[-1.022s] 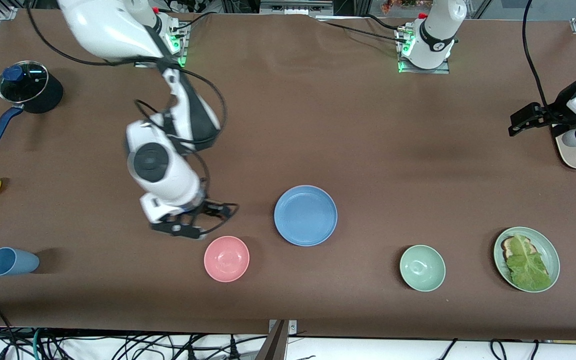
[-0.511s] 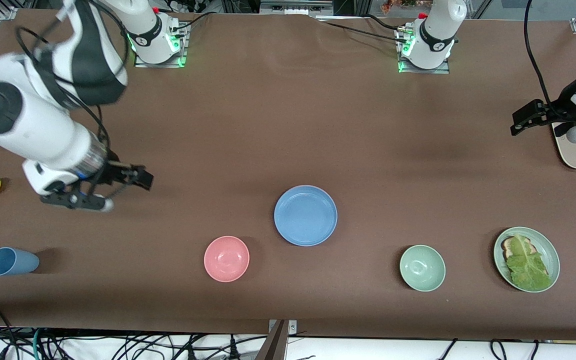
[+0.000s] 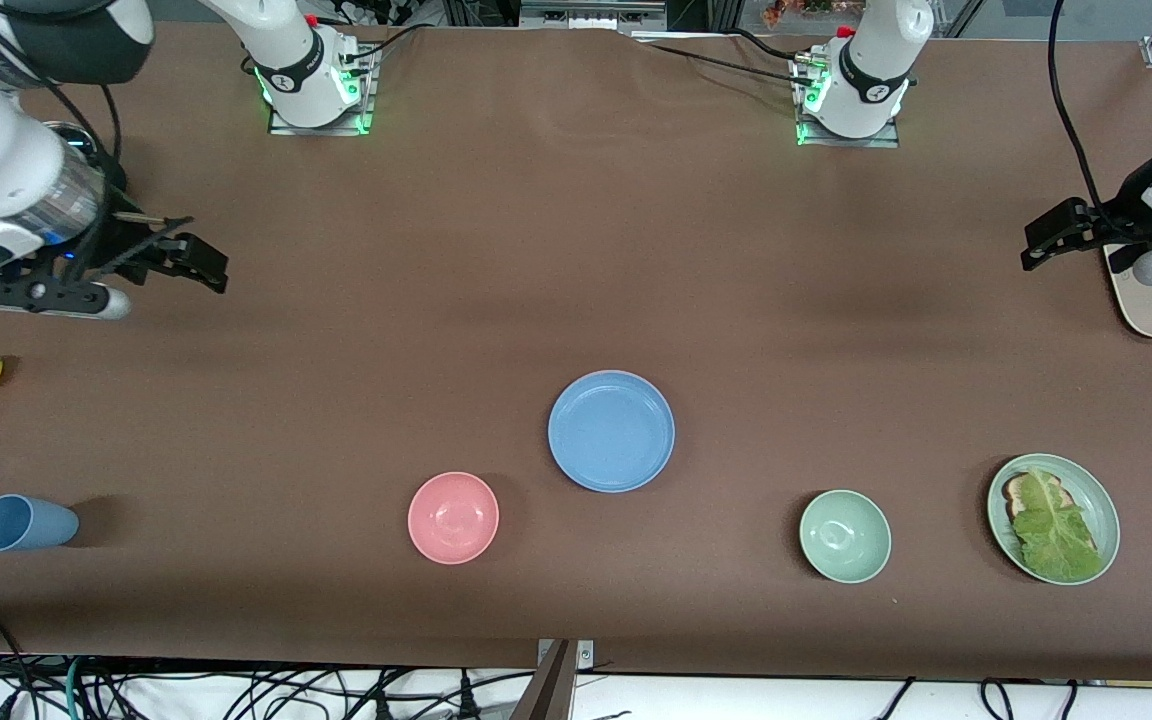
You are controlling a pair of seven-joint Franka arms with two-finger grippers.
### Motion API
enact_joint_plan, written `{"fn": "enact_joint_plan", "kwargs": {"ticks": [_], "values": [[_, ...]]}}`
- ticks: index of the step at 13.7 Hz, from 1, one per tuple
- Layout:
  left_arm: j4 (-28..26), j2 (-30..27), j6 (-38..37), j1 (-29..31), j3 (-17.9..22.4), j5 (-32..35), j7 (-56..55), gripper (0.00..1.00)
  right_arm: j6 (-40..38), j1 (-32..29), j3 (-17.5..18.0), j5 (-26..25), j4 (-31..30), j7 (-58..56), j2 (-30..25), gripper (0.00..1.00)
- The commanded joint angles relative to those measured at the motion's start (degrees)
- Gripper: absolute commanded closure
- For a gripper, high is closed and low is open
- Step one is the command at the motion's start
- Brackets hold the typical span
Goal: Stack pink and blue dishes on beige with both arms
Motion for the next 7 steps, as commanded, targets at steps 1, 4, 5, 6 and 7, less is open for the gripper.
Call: {"fn": "enact_joint_plan", "kwargs": {"ticks": [1, 4, 5, 6, 7], "values": [[1.32, 0.24, -1.16, -0.56, 0.12, 0.77, 0.69, 0.0, -2.95, -4.49, 0.55, 4.67, 0.4, -2.26, -0.91, 0.0], [1.41, 0.24, -1.16, -0.48, 0.21, 0.86, 0.78, 0.0, -3.49, -5.3, 1.17, 5.04, 0.41, -2.08, -1.61, 0.0], [1.32, 0.24, -1.16, -0.48, 0.21, 0.86, 0.78, 0.0, -3.58, -5.21, 1.08, 4.95, 0.41, -2.17, -1.61, 0.0], [1.32, 0.24, -1.16, -0.48, 0.21, 0.86, 0.78, 0.0, -4.02, -5.21, 1.08, 4.34, 0.67, -2.26, -1.61, 0.0], [1.32, 0.24, -1.16, -0.56, 0.12, 0.86, 0.78, 0.0, -4.02, -5.12, 1.08, 4.25, 1.37, -2.26, -1.44, 0.0]]}}
